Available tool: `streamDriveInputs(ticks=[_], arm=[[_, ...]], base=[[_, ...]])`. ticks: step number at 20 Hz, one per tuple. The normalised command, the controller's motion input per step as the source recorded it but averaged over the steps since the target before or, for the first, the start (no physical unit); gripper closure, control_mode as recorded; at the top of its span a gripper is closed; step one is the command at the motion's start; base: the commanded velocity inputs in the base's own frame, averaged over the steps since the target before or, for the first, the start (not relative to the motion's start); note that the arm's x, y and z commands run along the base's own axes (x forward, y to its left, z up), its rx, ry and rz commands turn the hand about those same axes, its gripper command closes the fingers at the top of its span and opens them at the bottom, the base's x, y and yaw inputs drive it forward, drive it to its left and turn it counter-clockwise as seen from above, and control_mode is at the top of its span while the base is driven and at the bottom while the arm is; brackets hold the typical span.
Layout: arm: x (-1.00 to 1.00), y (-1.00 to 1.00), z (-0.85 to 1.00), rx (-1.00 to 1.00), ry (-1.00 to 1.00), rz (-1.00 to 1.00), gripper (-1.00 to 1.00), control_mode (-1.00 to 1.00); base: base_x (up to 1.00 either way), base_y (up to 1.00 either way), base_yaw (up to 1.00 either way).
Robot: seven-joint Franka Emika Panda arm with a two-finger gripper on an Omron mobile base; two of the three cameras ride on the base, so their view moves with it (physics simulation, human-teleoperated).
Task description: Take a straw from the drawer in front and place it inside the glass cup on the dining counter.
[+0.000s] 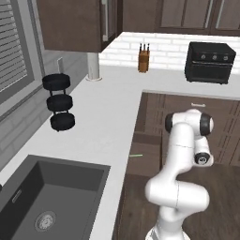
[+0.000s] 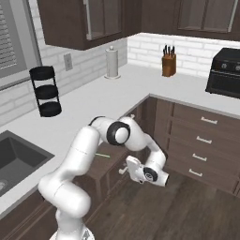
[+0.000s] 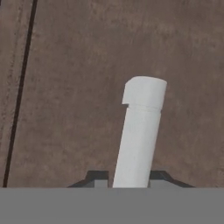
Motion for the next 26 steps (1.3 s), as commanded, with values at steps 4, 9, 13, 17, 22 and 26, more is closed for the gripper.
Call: streamDriveInputs(ticks=[4,9,13,17,22,26], arm=[[-0.22,-1.0,0.0,0.0,0.0,0.0,1.0,-1.0],[-0.13,-0.99,0.0,0.0,0.0,0.01,-1.0,-1.0],[-0.08,-0.53,0.0,-0.02,0.0,0.01,-1.0,-1.0],[0.0,-0.02,0.15,-0.19,0.0,0.0,-1.0,-1.0],[-0.03,0.0,0.73,-0.36,-0.01,0.0,-1.0,-1.0],[-0.13,0.01,1.0,-0.41,-0.02,0.0,-1.0,-1.0]], base=[[0.0,0.0,0.0],[0.0,0.0,0.0],[0.0,0.0,0.0],[0.0,0.0,0.0],[0.0,0.0,0.0],[0.0,0.0,0.0]])
